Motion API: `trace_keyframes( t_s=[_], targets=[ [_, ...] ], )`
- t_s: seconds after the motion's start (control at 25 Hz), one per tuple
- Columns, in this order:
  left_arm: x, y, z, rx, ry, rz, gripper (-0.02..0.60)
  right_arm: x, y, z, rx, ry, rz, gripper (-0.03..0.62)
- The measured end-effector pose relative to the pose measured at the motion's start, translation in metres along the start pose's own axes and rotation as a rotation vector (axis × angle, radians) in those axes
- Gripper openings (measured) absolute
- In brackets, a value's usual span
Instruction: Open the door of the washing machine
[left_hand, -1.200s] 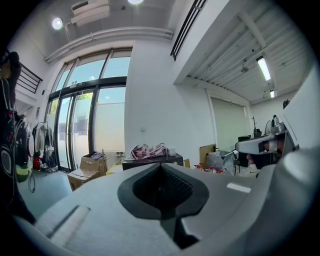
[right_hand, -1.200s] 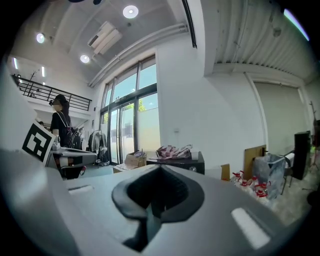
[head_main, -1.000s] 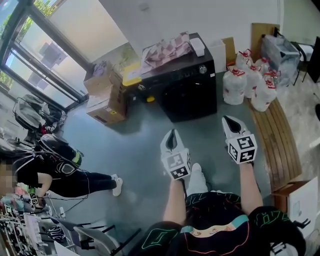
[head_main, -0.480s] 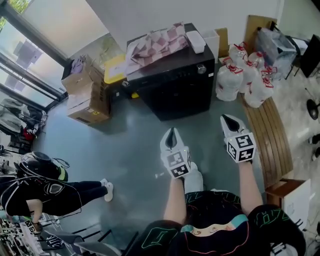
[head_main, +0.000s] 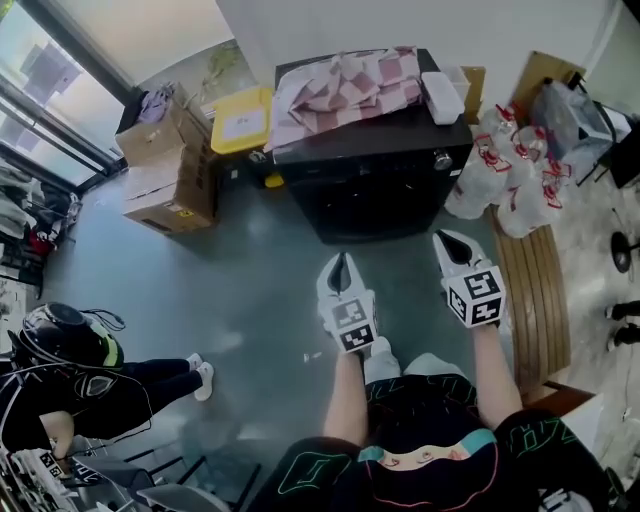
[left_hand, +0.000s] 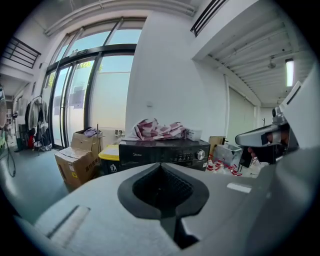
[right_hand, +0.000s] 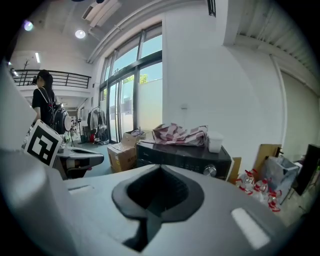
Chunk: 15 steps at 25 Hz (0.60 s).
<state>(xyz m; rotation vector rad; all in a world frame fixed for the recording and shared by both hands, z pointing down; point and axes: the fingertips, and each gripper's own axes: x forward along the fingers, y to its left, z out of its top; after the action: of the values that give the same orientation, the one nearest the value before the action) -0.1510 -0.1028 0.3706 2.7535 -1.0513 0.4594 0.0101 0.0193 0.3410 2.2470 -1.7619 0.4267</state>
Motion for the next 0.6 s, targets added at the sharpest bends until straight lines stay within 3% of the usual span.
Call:
trace_keyframes(
  t_s=[0.28, 0.6],
  targets=[
    [0.047, -0.011, 0.001, 0.024, 0.029, -0.038, 0.011, 0.032, -0.035, 0.009, 0.002, 0.020, -0.030, 0.003],
    [0.121, -0.004, -0.006, 0.021, 0.087, 0.008, 0.011, 0.116, -0.056, -0.002, -0.085, 0.105, 0.073, 0.003]
  ],
)
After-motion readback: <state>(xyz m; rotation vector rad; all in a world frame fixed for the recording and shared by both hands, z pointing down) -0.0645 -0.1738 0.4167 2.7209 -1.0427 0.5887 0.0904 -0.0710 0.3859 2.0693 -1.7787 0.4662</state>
